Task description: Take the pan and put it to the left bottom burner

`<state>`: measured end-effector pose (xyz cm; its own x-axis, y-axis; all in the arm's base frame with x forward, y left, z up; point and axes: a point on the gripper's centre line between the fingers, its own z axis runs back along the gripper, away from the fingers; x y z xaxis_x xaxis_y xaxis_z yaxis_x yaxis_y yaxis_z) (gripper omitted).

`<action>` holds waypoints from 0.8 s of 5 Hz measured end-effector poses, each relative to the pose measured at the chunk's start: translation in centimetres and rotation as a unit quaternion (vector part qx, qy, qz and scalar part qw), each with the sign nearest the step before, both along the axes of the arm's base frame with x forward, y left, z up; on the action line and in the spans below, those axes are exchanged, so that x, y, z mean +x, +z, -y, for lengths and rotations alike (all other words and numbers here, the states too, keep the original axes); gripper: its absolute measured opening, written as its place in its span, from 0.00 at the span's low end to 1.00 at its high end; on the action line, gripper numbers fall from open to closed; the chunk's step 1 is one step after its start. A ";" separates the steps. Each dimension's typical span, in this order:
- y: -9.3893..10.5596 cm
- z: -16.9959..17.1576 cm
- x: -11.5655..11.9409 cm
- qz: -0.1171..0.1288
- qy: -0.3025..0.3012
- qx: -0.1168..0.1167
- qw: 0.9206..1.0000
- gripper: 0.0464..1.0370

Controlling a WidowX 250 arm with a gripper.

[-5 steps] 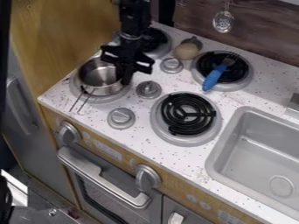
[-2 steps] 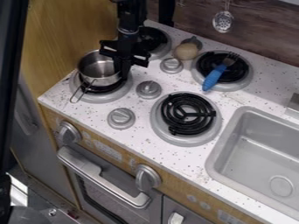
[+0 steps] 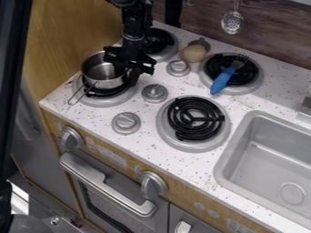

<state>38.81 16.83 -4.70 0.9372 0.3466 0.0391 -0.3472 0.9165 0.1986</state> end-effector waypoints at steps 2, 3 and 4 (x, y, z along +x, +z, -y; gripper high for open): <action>4.4 4.4 -1.0 0.056 -0.047 0.015 0.997 0.97; 5.6 8.2 -2.0 0.027 -0.076 -0.004 0.997 0.96; 4.7 10.7 -3.3 0.002 -0.090 -0.010 0.996 0.96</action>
